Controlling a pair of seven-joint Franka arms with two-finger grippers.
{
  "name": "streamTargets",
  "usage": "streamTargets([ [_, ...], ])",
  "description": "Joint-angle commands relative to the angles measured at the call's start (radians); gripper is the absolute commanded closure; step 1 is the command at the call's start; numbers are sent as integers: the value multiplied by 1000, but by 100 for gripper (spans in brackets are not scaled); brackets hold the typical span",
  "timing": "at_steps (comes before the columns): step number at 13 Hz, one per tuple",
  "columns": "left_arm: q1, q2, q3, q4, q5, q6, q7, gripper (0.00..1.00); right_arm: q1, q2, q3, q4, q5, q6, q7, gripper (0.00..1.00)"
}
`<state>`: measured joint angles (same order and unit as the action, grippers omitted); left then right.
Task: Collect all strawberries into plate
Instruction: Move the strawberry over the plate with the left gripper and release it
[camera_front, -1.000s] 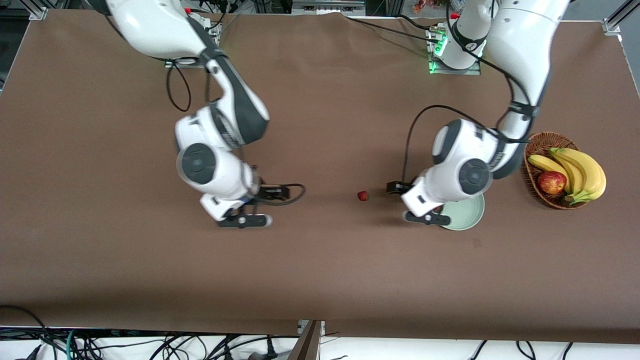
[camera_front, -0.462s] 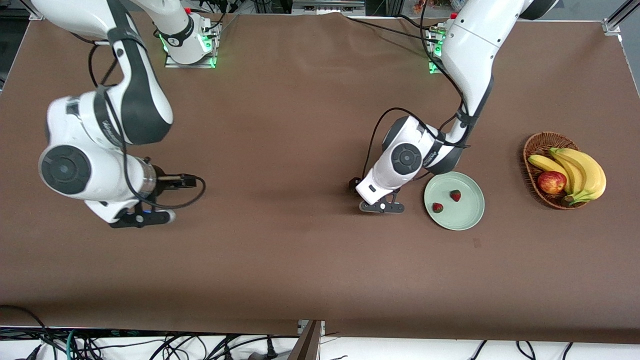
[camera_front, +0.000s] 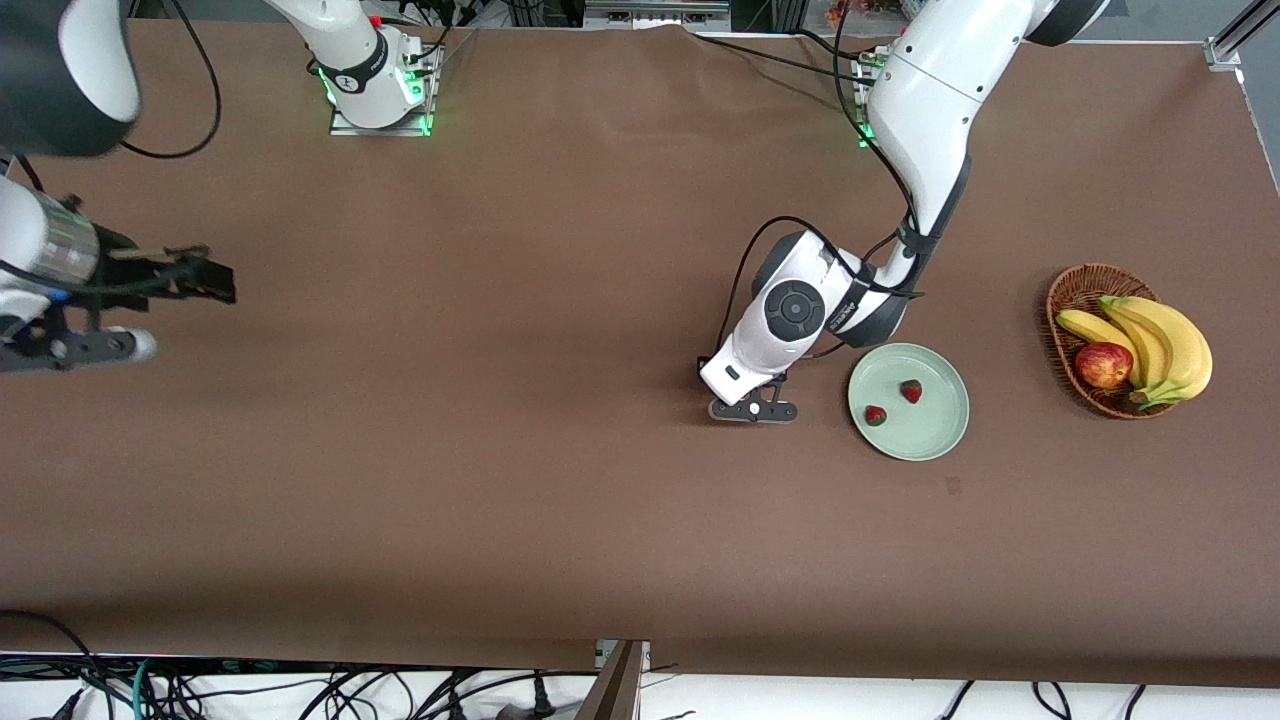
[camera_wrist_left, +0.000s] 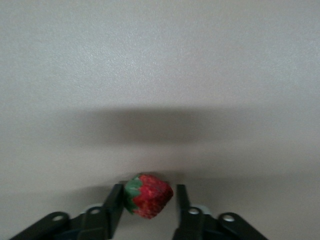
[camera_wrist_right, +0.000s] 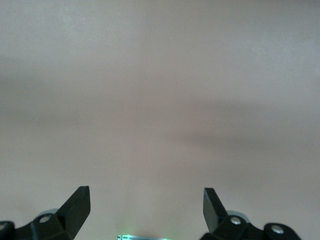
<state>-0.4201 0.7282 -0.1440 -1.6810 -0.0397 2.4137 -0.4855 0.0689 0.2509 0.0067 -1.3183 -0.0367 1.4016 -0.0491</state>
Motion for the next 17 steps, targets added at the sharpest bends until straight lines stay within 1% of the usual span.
streamTargets([
  [1, 0, -19, 12, 0, 21, -8, -10, 100, -4, -158, 59, -169, -15, 17, -2, 0],
  [2, 10, -45, 17, 1, 23, -55, -8, 100, -6, -186, 62, -211, -20, 23, -3, 0],
  [4, 46, -102, 29, 23, 46, -204, -7, 100, -37, -240, 62, -208, -17, 22, -11, 0],
  [6, 110, -133, 29, 43, 96, -356, 21, 100, -37, -252, 71, -213, -11, 13, -17, 0],
  [8, 179, -159, 30, 47, 144, -462, 175, 99, -38, -245, 75, -205, -8, 14, -11, 0],
  [9, 237, -165, 29, 38, 170, -475, 261, 99, -38, -245, 75, -203, -8, 13, -2, 0],
  [10, 285, -162, 26, 29, 172, -472, 353, 98, -38, -245, 72, -203, -6, 11, 9, 0],
  [11, 314, -155, 24, 24, 172, -459, 422, 97, -38, -245, 67, -203, -6, -2, 29, 0],
  [12, 329, -153, 20, 0, 162, -431, 435, 95, -38, -243, 64, -199, -5, -16, 40, 0],
  [13, 325, -159, 15, -28, 159, -398, 433, 90, -38, -240, 61, -197, -5, -19, 37, 0],
  [14, 319, -158, 17, -37, 159, -386, 430, 73, -43, -239, 53, -197, -5, -16, 35, 0],
  [15, 328, -155, 17, -42, 159, -386, 432, 1, -43, -233, 52, -191, -5, -13, 32, 0],
  [17, 330, -158, 17, -34, 159, -393, 432, 0, -40, -231, 52, -183, -5, -15, 29, 0],
])
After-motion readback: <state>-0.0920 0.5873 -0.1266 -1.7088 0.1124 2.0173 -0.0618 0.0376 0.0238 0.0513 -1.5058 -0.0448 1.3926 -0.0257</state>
